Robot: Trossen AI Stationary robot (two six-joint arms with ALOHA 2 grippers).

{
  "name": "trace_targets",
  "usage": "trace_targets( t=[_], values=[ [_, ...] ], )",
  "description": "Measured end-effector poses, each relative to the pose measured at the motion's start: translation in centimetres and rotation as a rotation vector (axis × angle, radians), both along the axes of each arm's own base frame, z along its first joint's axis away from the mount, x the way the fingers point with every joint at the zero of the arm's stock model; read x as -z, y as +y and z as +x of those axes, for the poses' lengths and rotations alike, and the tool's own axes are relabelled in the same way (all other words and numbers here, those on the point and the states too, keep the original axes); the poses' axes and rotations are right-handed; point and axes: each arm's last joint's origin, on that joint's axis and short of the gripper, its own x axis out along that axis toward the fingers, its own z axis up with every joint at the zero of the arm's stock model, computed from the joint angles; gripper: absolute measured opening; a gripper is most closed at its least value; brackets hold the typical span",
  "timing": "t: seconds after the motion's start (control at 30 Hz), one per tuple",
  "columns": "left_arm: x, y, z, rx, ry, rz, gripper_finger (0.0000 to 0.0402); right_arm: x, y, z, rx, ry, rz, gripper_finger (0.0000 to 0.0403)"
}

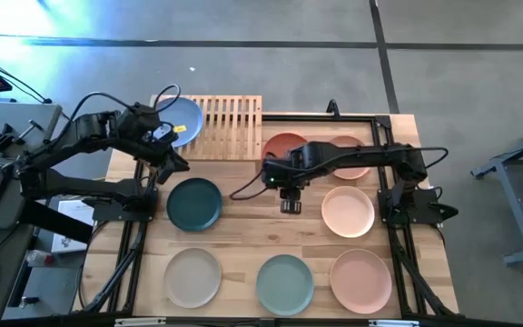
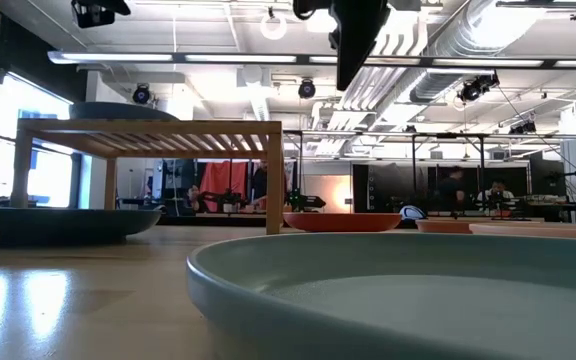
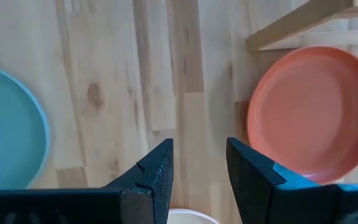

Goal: Place and stack plates onto a shelf
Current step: Stack the orange plate on the top of the light blue plate

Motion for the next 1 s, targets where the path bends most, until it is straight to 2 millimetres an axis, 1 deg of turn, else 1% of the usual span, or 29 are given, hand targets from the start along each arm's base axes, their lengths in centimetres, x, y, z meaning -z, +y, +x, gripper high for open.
trace_targets(
  t=[0.17, 0.4, 0.47, 0.53, 0.63, 0.73, 0.8, 0.87, 1.0],
  values=[
    [0.0, -0.2, 0.1, 0.012, 0.001, -0.002, 0.0086, 0.1, -2.5, -0.1, -0.038, 0.016, 0.003, 0.0124],
    [0.1, -0.1, 0.3, 0.002, 0.01, -0.007, 0.0086, 0.1, -7.1, -0.6, -0.082, 0.014, 0.048, 0.0124],
    [0.2, 0.0, 0.4, -0.002, 0.015, -0.002, 0.0086, 0.3, -8.4, -0.8, -0.095, 0.011, 0.059, 0.0124],
    [0.2, 0.0, 0.5, -0.012, 0.021, 0.006, 0.0086, 1.3, -9.6, -1.1, -0.111, 0.027, 0.097, 0.0124],
    [0.3, 0.2, 0.6, -0.042, 0.034, 0.035, 0.0086, 3.7, -10.8, -1.8, -0.119, 0.078, 0.177, 0.0124],
    [0.3, 0.3, 0.6, -0.077, 0.041, 0.035, 0.0086, 6.4, -11.2, -2.5, -0.114, 0.133, 0.239, 0.0124],
    [0.3, 0.3, 0.6, -0.099, 0.044, 0.04, 0.0086, 7.6, -11.2, -2.9, -0.108, 0.158, 0.251, 0.012],
    [0.3, 0.3, 0.6, -0.111, 0.045, 0.034, 0.0086, 8.5, -11.1, -3.2, -0.107, 0.188, 0.262, 0.0113],
    [0.3, 0.3, 0.6, -0.111, 0.045, 0.035, 0.0086, 9.3, -11.1, -3.3, -0.115, 0.183, 0.263, 0.0092]
  ],
)
